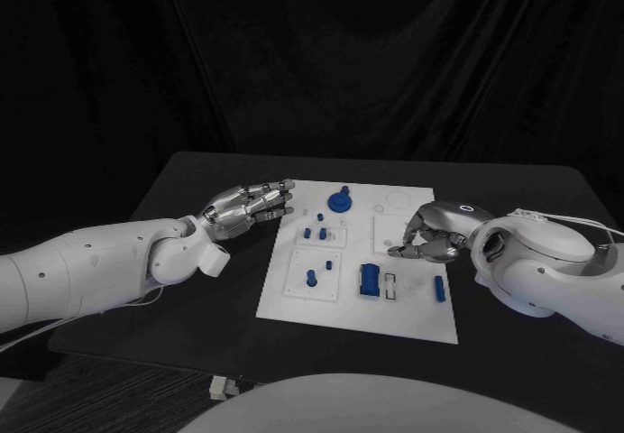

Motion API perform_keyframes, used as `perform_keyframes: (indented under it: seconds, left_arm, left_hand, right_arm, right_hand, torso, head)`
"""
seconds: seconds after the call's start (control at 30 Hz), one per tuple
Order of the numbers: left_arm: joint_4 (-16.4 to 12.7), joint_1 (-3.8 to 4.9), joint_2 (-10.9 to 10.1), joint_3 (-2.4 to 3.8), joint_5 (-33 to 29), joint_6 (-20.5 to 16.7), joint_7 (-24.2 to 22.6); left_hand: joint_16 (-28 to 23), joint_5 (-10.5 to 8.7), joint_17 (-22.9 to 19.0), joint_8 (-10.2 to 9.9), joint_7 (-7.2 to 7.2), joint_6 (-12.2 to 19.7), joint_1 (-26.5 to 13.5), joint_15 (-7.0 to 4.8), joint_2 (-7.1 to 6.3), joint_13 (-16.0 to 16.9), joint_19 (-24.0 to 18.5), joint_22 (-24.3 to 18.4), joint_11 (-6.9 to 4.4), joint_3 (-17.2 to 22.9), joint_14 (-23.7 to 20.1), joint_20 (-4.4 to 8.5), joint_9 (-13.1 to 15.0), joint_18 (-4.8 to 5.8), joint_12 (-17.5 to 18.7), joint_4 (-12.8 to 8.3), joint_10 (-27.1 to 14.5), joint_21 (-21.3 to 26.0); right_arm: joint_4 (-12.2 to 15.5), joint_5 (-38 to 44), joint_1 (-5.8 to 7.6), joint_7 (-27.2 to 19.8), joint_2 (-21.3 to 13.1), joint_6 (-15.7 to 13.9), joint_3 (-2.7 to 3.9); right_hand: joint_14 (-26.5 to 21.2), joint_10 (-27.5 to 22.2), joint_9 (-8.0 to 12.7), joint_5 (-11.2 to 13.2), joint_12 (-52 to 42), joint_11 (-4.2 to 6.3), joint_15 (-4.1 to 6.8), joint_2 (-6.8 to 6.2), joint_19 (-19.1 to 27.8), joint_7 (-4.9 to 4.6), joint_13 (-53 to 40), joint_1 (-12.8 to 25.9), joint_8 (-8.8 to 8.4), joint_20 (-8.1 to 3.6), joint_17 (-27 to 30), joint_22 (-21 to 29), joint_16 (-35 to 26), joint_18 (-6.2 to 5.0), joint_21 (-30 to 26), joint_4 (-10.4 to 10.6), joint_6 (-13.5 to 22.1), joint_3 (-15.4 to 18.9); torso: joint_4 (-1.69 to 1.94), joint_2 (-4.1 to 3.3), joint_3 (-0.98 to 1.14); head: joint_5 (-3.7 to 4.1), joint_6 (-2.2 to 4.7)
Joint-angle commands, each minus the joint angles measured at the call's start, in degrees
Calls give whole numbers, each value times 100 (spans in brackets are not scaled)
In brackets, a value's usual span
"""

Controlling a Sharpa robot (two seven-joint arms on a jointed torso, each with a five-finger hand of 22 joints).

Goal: Assemble the parts on the task board

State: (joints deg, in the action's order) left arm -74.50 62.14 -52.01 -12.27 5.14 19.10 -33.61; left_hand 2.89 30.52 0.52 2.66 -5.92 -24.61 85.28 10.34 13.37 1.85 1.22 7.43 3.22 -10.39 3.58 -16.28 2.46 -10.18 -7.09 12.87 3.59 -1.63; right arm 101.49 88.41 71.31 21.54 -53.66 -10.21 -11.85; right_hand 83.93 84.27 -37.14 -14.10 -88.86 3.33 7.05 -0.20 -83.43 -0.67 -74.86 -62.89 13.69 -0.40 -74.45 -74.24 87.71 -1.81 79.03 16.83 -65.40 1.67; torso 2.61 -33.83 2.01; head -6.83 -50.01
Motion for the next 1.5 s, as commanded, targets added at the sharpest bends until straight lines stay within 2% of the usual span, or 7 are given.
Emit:
perform_keyframes:
  seconds: [0.03, 0.1, 0.2, 0.5, 0.77, 1.2, 1.5]
  left_arm:
    - [-1, -10, 8, 5, -8, 74, -85]
    - [1, -10, 10, 5, -8, 74, -80]
    - [1, -10, 12, 5, -8, 71, -78]
    - [-4, -11, 20, 5, -8, 84, -74]
    - [-9, -12, 6, 5, -8, 81, -70]
    - [-4, -13, 13, 5, -8, 82, -70]
    - [-6, -13, -2, 5, -8, 71, -59]
  left_hand:
    - [98, 122, 64, 3, 6, -68, 90, 21, 3, -31, 69, 28, 79, 325, -63, -16, 24, 23, -51, -70, -22, 42]
    - [101, 125, 64, 4, 5, -77, 92, 22, 1, -30, 71, 32, 81, 330, -62, -16, 25, 23, -55, -76, -21, 41]
    - [101, 125, 64, 4, 5, -77, 92, 22, 1, -30, 71, 32, 81, 330, -62, -16, 25, 23, -55, -76, -21, 41]
    - [104, 131, 65, 6, 1, -90, 97, 23, 0, -29, 71, 31, 86, 340, -62, -17, 26, 23, -62, -86, -17, 41]
    - [108, 143, 64, 12, -23, -125, 106, 22, 3, -26, 72, 26, 117, 377, -64, -18, 30, 25, -80, -112, -5, 41]
    - [110, 147, 64, 13, -31, -136, 110, 21, 1, -26, 73, 27, 126, 390, -65, -17, 31, 25, -80, -123, -3, 41]
    - [114, 150, 65, 13, -39, -143, 114, 20, -4, -22, 73, 25, 136, 404, -65, -17, 31, 26, -102, -137, 9, 41]
  right_arm:
    - [15, 208, -10, 760, -80, 792, 3]
    - [-23, 181, -10, 979, -128, 1188, 3]
    - [-80, 136, -10, 1151, -163, 1542, 3]
    - [-329, 92, -13, 1371, -121, 1956, 2]
    - [-509, 140, -21, 1418, -28, 1998, 1]
    - [-587, 134, -71, 1431, 28, 1846, 0]
    - [-626, 71, -148, 1433, 50, 1899, 0]
  right_hand:
    - [566, 573, 285, 38, -114, -48, -55, -6, -293, -28, -1514, 142, -280, 28, -1329, -1292, 130, -34, 153, -22, -191, 86]
    - [547, 573, 483, 6, -114, -62, -77, -13, -243, -40, -1514, 168, -406, 51, -1225, -1258, 85, -59, 50, -23, -290, 66]
    - [521, 573, 714, -49, -114, -3, -73, 23, -178, 37, -1514, 187, -439, 63, -1085, -1218, 23, -90, -75, -28, -707, 31]
    - [508, 573, 865, -162, -114, 96, 9, 56, -146, 154, -1514, 229, -402, 3, -1002, -1196, -13, -108, -144, -43, -1202, 26]
    - [484, 573, 892, -398, -114, 140, 54, 42, -86, 205, -1514, 126, -373, -40, -879, -1152, -69, -140, -289, -81, -1363, -13]
    - [487, 573, 899, -406, -114, 145, 67, 28, -86, 206, -1514, 135, -379, -52, -897, -1152, -62, -140, -290, -67, -1361, -6]
    - [461, 573, 956, -414, -114, 118, 81, -57, -40, 143, -1514, 220, -544, -83, -779, -1112, -118, -165, -421, -34, -1070, 49]
  torso:
    - [3, 1, 0]
    - [6, 6, 0]
    - [4, 5, 0]
    - [-1, 2, -1]
    - [-3, 2, -2]
    - [2, -3, 1]
    - [-1, -4, 0]
  head:
    - [18, 1]
    - [28, 1]
    - [28, 1]
    - [74, 1]
    - [62, 1]
    - [89, 1]
    - [85, 1]
